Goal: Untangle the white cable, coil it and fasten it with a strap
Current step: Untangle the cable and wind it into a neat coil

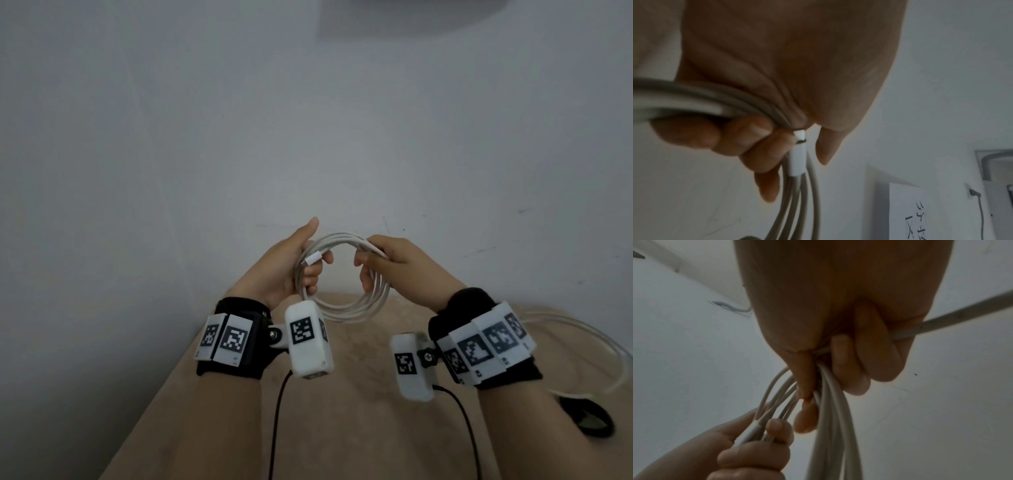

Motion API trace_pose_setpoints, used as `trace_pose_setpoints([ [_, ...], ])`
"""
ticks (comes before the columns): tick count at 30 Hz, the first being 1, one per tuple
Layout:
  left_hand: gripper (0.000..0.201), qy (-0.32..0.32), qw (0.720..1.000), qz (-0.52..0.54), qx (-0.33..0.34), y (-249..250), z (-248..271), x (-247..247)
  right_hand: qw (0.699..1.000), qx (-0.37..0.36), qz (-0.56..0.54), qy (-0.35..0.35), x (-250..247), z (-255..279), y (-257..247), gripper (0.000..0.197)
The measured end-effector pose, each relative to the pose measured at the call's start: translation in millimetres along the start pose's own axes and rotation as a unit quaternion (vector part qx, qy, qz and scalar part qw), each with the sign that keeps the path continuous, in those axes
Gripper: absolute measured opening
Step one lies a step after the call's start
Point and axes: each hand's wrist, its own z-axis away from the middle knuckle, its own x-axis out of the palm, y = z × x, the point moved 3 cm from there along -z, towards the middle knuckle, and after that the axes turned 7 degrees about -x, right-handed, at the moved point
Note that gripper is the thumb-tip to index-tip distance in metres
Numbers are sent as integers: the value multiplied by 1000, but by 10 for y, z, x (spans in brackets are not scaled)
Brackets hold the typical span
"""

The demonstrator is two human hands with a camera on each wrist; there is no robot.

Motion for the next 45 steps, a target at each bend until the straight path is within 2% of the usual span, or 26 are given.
trace_pose_setpoints([
  [4, 56, -21, 998, -59, -6, -31, 14, 37, 1000, 5, 14, -23, -15, 18, 9, 23],
  [12, 50, -40, 996, -78, 24, -37, 10, 67, 998, -2, 17, -56, 18, 24, -28, 20],
  [17, 23, -61, 990, -105, 69, -45, 8, 73, 998, -8, 24, -60, 30, 18, -30, 22],
  [22, 34, -44, 990, -117, 64, -34, 9, 97, 997, -5, 26, -72, 45, 18, -23, 26],
  [27, 40, -38, 995, -79, 48, -19, 11, 110, 998, -10, -2, -65, 24, 25, -46, 20],
  [32, 41, -16, 997, -42, 59, 15, 3, 100, 1000, -14, -25, -2, -46, 29, -73, 17],
  [39, 44, 27, 989, 103, 102, 83, 5, -65, 981, 4, -82, 173, -312, 78, -38, 23],
  [45, 44, 63, 971, 192, 129, 112, -10, -119, 978, -16, -75, 195, -381, 123, -53, 19],
])
